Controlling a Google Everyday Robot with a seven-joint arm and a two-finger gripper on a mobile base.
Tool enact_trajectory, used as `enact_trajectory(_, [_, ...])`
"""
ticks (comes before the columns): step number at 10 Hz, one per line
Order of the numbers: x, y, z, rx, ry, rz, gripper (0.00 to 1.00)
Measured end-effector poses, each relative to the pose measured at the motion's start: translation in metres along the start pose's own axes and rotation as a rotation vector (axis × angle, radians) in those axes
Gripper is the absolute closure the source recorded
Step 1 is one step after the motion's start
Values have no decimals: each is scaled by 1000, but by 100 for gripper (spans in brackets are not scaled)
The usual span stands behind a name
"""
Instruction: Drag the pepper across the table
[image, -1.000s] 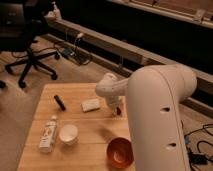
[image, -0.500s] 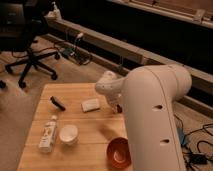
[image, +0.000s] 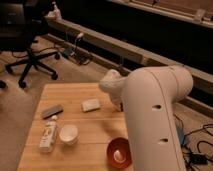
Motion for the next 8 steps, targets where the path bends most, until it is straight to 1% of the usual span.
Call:
enact_trajectory(4, [16, -25, 10, -4, 14, 57, 54])
enact_trajectory(8, [27, -44, 15, -12, 15, 94, 54])
